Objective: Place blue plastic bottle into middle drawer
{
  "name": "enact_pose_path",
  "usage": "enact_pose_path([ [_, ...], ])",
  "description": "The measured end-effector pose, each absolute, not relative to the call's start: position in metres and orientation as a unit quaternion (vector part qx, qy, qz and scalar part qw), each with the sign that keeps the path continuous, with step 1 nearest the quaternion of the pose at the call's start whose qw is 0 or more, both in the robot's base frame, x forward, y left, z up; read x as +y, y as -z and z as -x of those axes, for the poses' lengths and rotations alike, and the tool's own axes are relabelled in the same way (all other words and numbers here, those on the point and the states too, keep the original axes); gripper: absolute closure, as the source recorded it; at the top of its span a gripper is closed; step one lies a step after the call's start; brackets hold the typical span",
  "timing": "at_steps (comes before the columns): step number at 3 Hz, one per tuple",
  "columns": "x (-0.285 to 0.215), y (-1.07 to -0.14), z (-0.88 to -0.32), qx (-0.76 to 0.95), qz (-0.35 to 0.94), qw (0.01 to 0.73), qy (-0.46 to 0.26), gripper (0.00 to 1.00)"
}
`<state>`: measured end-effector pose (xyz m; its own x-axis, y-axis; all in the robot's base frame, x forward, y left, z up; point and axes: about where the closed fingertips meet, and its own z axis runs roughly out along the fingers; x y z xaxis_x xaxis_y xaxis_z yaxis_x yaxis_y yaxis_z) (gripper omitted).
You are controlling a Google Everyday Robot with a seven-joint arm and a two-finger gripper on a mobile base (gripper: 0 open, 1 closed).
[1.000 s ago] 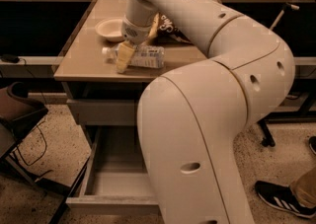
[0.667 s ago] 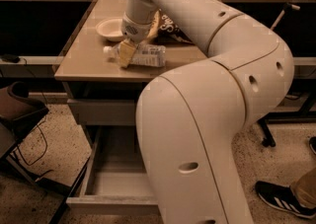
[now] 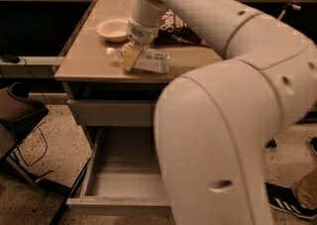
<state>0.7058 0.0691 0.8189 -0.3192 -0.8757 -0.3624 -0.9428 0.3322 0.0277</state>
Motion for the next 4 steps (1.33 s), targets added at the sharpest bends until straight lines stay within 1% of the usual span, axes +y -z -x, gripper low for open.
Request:
enact_pose_path([
  [1,0.042,-0.867,-0.665,0.818,0.506,0.222,-0.163,1.00],
  [2,0.033,-0.930,-0.602,0.809,0.449,0.309,-0.221,1.00],
  [3,-0.021,-0.927,-0.540,0.820,0.402,0.321,-0.249,1.00],
  [4,-0.058,-0.895,-0.519,0.844,0.366,0.301,-0.253,1.00],
])
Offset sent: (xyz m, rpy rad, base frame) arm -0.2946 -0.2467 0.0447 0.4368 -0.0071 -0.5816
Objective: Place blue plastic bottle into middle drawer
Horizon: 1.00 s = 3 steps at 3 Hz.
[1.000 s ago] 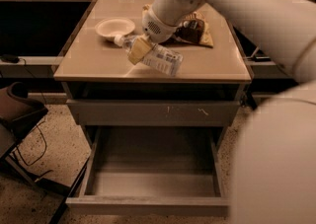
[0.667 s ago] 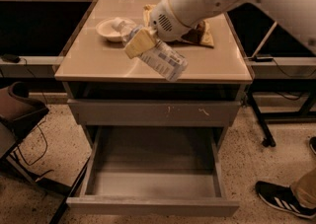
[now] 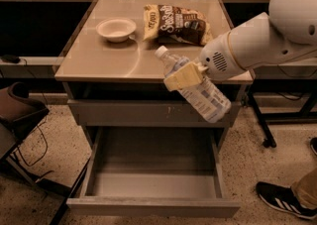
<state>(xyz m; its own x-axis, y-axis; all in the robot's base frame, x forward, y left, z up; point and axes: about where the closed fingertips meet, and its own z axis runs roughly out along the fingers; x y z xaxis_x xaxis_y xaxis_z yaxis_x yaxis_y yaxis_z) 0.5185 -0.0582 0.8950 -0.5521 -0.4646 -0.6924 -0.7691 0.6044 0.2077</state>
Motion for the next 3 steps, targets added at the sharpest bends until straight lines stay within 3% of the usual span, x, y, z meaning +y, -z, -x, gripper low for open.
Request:
enact_pose_path([
  [1,-0.056,-0.885,-0.516,0.847,0.362,0.314,-0.231,1.00],
  [3,-0.080,-0.735,-0.493,0.862,0.279,0.329,-0.267,1.00],
])
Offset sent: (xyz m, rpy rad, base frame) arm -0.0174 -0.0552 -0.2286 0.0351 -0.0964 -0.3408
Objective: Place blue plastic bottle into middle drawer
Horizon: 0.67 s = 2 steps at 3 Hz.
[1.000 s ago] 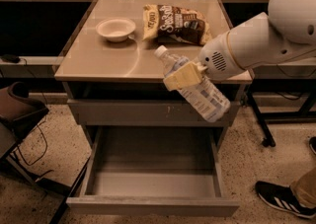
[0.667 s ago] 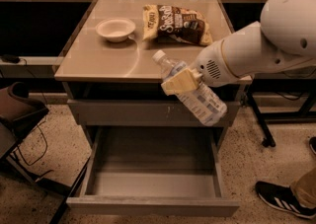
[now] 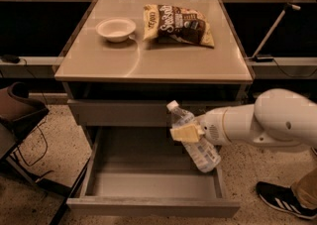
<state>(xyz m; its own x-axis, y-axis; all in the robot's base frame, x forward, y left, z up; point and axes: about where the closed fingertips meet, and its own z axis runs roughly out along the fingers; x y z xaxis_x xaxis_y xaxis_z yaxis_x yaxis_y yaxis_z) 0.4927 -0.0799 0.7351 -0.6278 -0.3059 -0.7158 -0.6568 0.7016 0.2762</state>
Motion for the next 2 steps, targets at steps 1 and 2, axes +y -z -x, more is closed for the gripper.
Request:
enact_pose_path([
  [1,-0.098,-0.672,-0.522,0.861,0.237,0.350,-0.283,1.00],
  [2,-0.111,-0.610,-0.554,0.866,0.198,0.341,-0.307,1.00],
])
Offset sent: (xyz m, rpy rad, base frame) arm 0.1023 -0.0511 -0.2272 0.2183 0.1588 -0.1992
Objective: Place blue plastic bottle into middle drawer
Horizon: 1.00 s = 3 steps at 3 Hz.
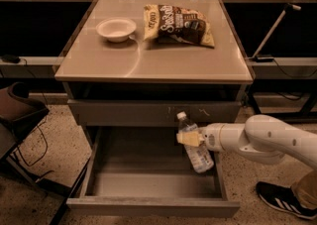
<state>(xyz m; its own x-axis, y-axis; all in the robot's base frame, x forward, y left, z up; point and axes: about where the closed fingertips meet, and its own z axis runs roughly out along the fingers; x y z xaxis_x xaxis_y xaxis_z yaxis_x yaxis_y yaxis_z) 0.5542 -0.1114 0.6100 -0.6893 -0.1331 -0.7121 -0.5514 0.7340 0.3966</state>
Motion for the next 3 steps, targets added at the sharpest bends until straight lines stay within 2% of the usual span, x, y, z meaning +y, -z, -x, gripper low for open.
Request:
enact_pose_path([
  [1,-0.107,-0.574,-0.551,0.870,0.182,0.320,-0.327,1.00],
  [2,-0.102,-0.579,-0.533,0.868,0.185,0.339,-0.312,1.00],
  [3,-0.112,-0.563,-0.529,0.856,0.178,0.400,-0.273,1.00],
])
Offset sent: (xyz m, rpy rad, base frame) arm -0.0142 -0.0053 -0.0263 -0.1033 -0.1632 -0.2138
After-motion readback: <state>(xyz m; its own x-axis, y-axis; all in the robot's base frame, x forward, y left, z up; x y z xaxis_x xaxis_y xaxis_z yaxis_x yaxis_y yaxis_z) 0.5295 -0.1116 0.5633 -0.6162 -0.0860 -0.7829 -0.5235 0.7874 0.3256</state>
